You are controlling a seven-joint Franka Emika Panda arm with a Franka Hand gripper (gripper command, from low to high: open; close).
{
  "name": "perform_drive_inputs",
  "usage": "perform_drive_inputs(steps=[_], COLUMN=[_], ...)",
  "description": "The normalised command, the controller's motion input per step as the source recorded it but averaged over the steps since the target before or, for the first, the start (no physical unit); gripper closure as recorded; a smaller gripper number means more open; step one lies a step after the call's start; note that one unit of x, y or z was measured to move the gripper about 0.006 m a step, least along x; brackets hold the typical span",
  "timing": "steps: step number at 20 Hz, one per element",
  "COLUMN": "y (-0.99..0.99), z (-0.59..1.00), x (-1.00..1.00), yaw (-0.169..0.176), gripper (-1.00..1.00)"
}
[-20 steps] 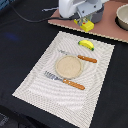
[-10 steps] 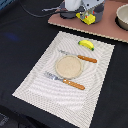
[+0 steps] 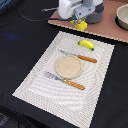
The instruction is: Interact with the objects in diverse but meaningful ways.
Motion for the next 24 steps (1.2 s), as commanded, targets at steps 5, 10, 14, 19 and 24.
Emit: perform_drive_inputs(steps=[5, 10, 14, 19, 24], y=[0.0, 0.0, 0.0, 0.02, 0.05], z=[-0.65, -0.68, -0.55, -0.05, 0.48], x=[-0.48, -0.52, -0.53, -0.44, -0.25], yaw=[0.017, 0.014, 0.006, 0.001, -0.003], gripper=[1.0, 1.0, 1.0, 1.0, -1.0])
